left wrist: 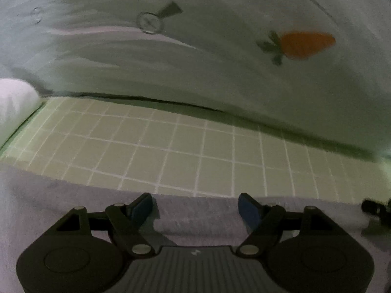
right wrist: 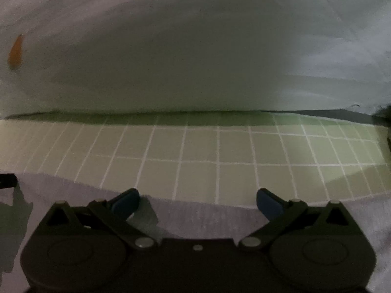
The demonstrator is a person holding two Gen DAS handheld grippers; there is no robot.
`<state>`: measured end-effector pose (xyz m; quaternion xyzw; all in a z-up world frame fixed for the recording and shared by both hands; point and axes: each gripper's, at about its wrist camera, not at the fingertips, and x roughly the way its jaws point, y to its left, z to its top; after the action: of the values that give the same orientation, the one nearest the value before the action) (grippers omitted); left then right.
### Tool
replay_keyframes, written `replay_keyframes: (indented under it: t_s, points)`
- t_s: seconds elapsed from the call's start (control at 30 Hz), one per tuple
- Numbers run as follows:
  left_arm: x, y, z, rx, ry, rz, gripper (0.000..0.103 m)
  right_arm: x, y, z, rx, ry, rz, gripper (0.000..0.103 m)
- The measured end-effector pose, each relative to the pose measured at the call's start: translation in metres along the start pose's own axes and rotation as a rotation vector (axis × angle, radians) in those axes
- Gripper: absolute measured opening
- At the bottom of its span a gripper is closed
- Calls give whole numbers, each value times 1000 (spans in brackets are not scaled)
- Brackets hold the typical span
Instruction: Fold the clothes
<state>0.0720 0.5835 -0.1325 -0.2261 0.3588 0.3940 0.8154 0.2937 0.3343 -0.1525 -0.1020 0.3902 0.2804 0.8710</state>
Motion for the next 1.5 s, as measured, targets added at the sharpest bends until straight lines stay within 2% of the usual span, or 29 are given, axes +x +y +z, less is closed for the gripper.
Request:
replay_keyframes:
  t_s: [0.13, 0.37, 0.5, 0.6, 0.73, 0.9, 1.0, 1.03, 1.07, 1.1, 1.13, 1.17, 1.27, 1.37, 1.43, 1.5]
  points:
    - [-14, 4, -19, -2, 35, 6, 78, -25, -7, -14, -6, -18, -23, 103]
    - [-60, 19, -80, 43, 96, 26, 83, -94, -42, -82, -19, -36, -88, 103]
    - [-86, 36, -105, 13, 121, 53, 85, -134, -87, -111, 102, -58, -219, 103]
    - [-97, 40, -119, -14, 134, 61, 88, -159, -131, -126, 303, -81, -352, 103]
    - [-95, 30, -119, 14, 148, 90, 93, -174, -170, -142, 497, -87, -399, 100]
    - [-96, 25, -120, -12, 158, 122, 94, -162, -183, -145, 469, -26, -540, 85]
    - [-96, 23, -121, -11, 168, 129, 96, -160, -192, -153, 538, -6, -531, 73]
    - [-97, 23, -121, -10, 172, 127, 96, -162, -194, -155, 553, -13, -521, 72]
    - [-97, 24, -121, -12, 177, 125, 96, -164, -196, -156, 560, -22, -517, 63]
    - [-97, 24, -121, -12, 179, 122, 97, -166, -198, -156, 564, -30, -514, 40]
    - [-98, 25, -121, -11, 180, 118, 97, -170, -200, -158, 564, -38, -513, 28]
    - [-99, 27, -122, -14, 181, 108, 97, -175, -204, -160, 578, -52, -499, 10]
    - [-104, 35, -124, -24, 185, 77, 97, -194, -224, -168, 661, -123, -442, 7]
    - [-115, 54, -128, -99, 180, 11, 96, -202, -237, -170, 674, -125, -471, 7]
    - [-122, 74, -134, -186, 181, 25, 97, -204, -242, -172, 694, -113, -478, 9]
    - [-128, 94, -140, -274, 182, 42, 96, -206, -239, -173, 718, -97, -476, 21]
